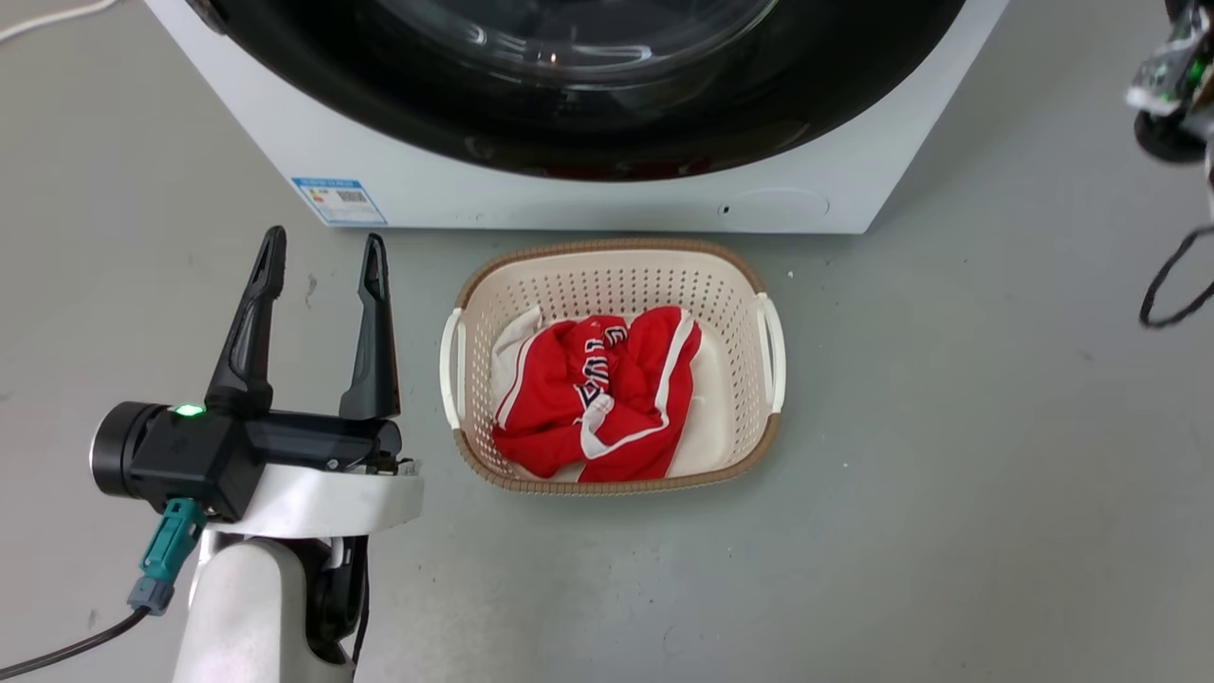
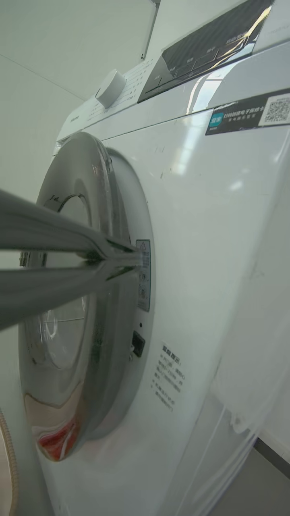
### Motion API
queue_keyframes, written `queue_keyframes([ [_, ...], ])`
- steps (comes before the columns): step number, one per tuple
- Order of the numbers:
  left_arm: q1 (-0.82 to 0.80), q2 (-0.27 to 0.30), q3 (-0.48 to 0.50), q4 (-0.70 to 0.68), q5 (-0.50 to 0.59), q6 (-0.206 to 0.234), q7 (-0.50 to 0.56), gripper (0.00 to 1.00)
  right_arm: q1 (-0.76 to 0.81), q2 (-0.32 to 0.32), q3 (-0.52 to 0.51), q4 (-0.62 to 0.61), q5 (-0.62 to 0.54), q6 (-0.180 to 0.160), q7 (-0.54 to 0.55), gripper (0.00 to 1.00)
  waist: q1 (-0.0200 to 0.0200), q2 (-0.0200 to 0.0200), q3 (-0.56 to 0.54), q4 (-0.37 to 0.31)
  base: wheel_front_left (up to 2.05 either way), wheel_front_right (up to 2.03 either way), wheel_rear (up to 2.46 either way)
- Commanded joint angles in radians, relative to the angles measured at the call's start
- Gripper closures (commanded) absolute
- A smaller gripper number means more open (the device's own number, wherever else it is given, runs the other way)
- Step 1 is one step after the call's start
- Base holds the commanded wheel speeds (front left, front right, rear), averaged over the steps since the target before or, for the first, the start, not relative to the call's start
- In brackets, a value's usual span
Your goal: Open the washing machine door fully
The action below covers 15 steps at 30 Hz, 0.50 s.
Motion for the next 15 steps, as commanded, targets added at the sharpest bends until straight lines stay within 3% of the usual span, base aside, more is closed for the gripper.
queue_keyframes([
  [1,-0.019,-0.001,-0.002,-0.010,0.005,-0.002,-0.002,0.00,-0.065,-0.001,0.026,0.048,-0.009,0.000,0.050,1.00,-0.0001,0.0000,0.023,0.009,0.00,0.00,0.00],
  [7,-0.036,-0.001,-0.014,-0.025,0.009,-0.005,-0.002,0.00,-0.205,0.010,0.092,0.180,-0.061,0.000,0.132,1.00,-0.0001,0.0000,0.059,0.022,0.00,0.00,0.00],
  [15,-0.057,-0.002,-0.031,-0.030,0.002,-0.007,-0.002,0.00,-0.321,0.019,0.135,0.301,-0.114,0.000,0.158,1.00,-0.0001,0.0000,0.090,0.037,0.00,0.00,0.00],
])
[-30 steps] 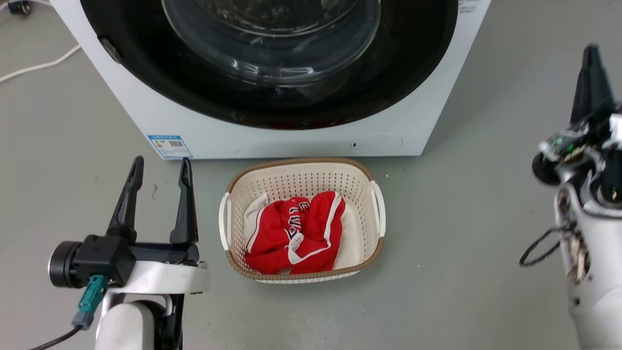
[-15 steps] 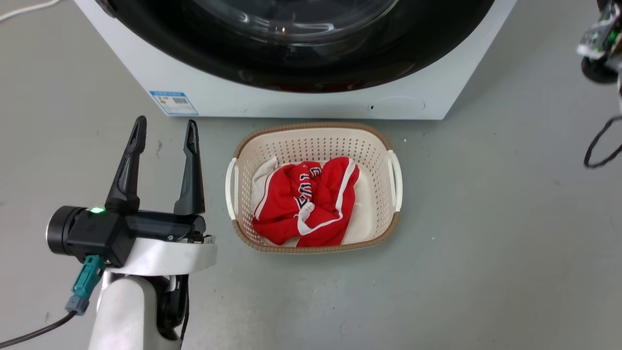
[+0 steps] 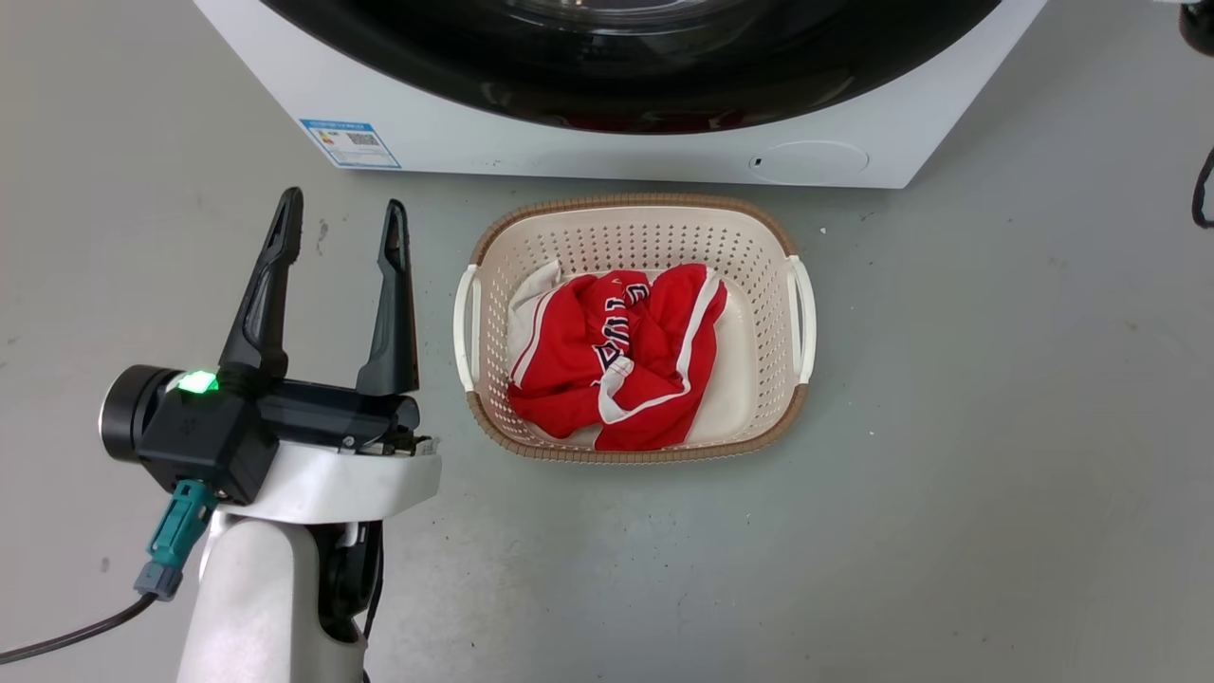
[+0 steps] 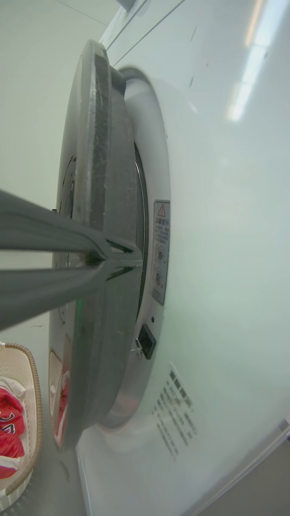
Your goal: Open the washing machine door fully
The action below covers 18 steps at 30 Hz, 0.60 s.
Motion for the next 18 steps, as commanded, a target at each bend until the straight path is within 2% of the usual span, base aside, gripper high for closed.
queue_keyframes([
  [1,-0.019,-0.001,-0.003,-0.004,0.001,-0.002,-0.002,0.00,-0.028,0.006,0.006,0.022,-0.009,0.000,0.001,1.00,-0.0001,0.0000,0.009,0.006,0.00,0.00,0.00],
  [8,-0.032,-0.001,-0.018,-0.007,0.001,-0.002,-0.002,0.00,-0.105,0.040,0.026,0.109,-0.029,0.000,0.047,1.00,-0.0001,0.0000,0.031,0.017,0.00,0.00,0.00],
  [18,-0.028,-0.002,-0.020,0.001,-0.004,-0.003,-0.002,0.00,-0.080,0.030,0.016,0.096,0.006,0.000,0.203,1.00,-0.0001,0.0000,0.026,0.015,0.00,0.00,0.00],
])
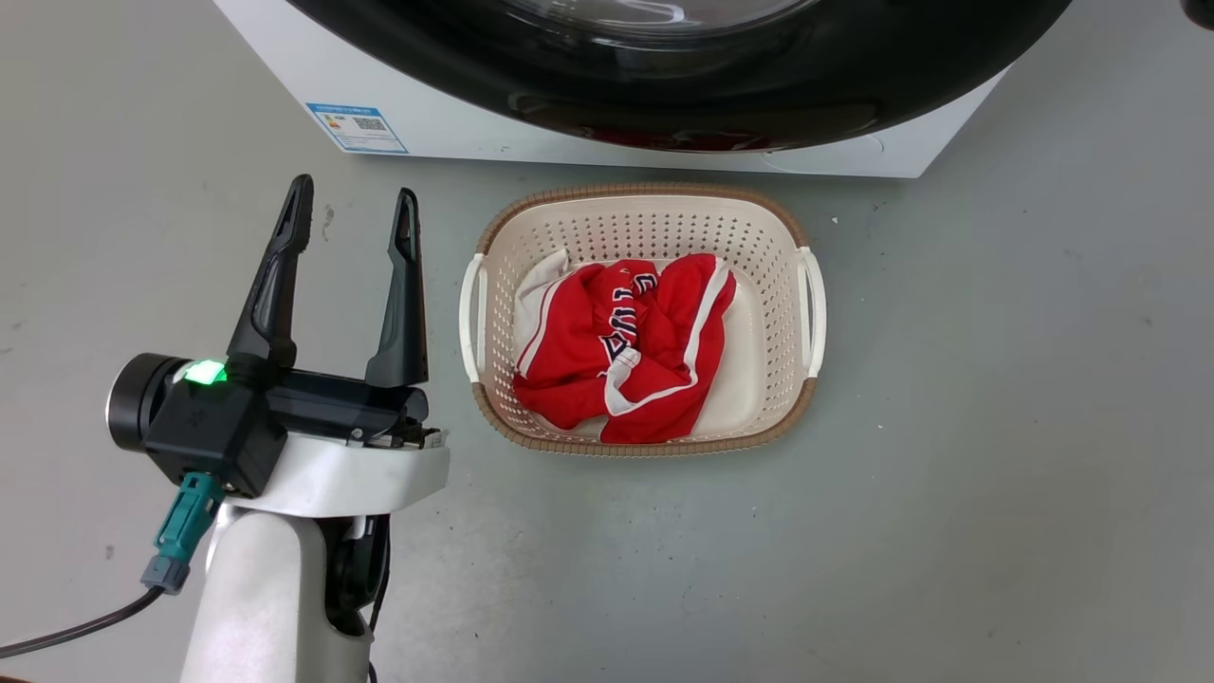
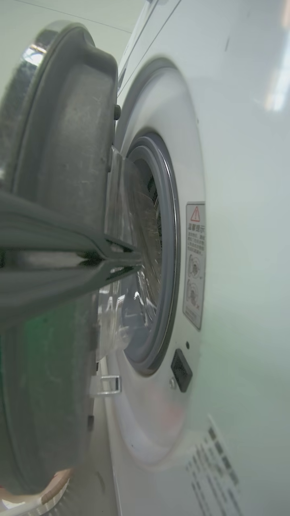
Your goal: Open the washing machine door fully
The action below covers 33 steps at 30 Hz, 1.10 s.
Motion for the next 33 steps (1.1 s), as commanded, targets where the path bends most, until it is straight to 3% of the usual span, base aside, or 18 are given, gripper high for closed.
queue_keyframes([
  [1,-0.005,-0.001,0.003,0.000,-0.003,-0.002,-0.002,0.00,0.034,0.013,0.004,-0.016,0.009,0.000,0.032,1.00,0.0000,0.0000,-0.001,-0.006,0.00,0.00,0.00],
  [11,0.012,-0.001,0.011,0.022,0.011,-0.002,-0.002,0.00,0.166,0.006,0.005,-0.170,0.052,0.000,0.197,1.00,0.0000,0.0000,-0.040,-0.033,0.00,0.00,0.00],
  [33,0.128,-0.001,-0.020,0.071,-0.006,0.001,-0.002,0.00,0.590,0.098,0.058,-0.492,0.148,0.000,0.422,1.00,0.0000,0.0000,-0.230,-0.025,0.00,0.00,0.00],
])
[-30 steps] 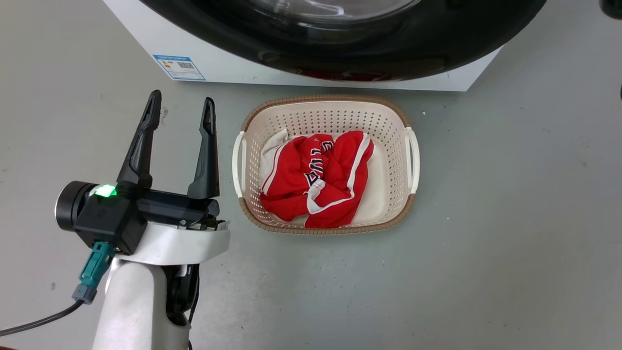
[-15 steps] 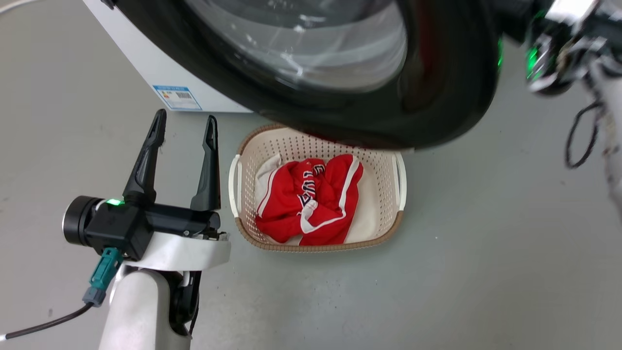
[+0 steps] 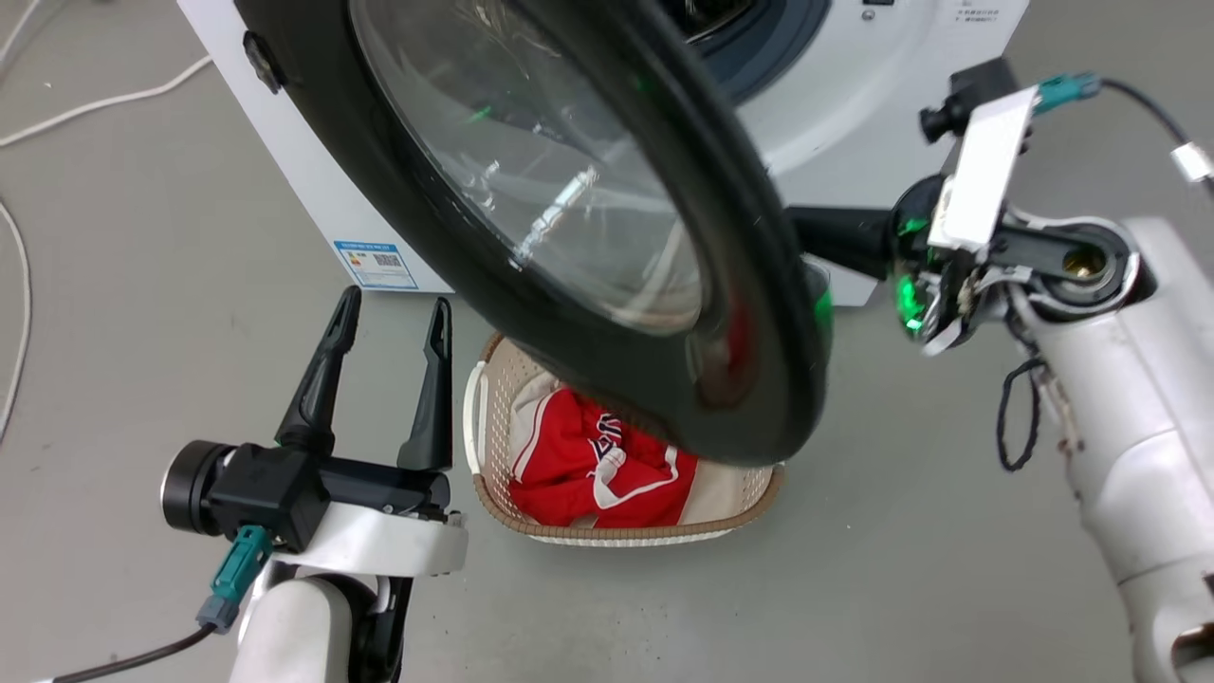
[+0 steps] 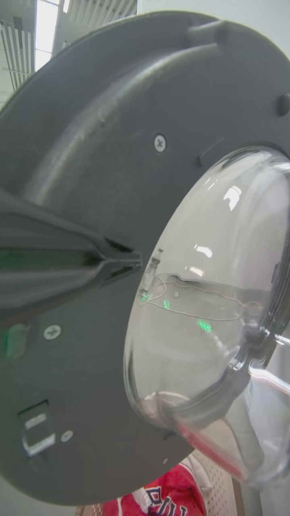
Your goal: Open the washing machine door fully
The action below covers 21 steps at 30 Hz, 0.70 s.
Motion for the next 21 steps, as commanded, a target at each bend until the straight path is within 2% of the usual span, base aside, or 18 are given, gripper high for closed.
queue_keyframes([
  [1,0.018,-0.001,-0.006,0.003,-0.006,0.003,-0.002,0.00,0.040,0.024,0.012,-0.030,0.013,0.000,0.018,1.00,0.0001,0.0000,-0.018,0.005,0.00,0.00,0.00],
  [12,0.051,-0.001,-0.012,0.014,-0.001,0.006,-0.002,0.00,0.170,0.106,0.080,-0.168,0.023,0.000,0.013,1.00,0.0001,0.0000,-0.050,0.012,0.00,0.00,0.00],
  [21,0.053,-0.001,-0.004,0.013,-0.007,0.006,-0.002,0.00,0.223,0.137,0.132,-0.235,0.029,0.000,-0.039,1.00,0.0001,0.0000,-0.053,0.017,0.00,0.00,0.00],
])
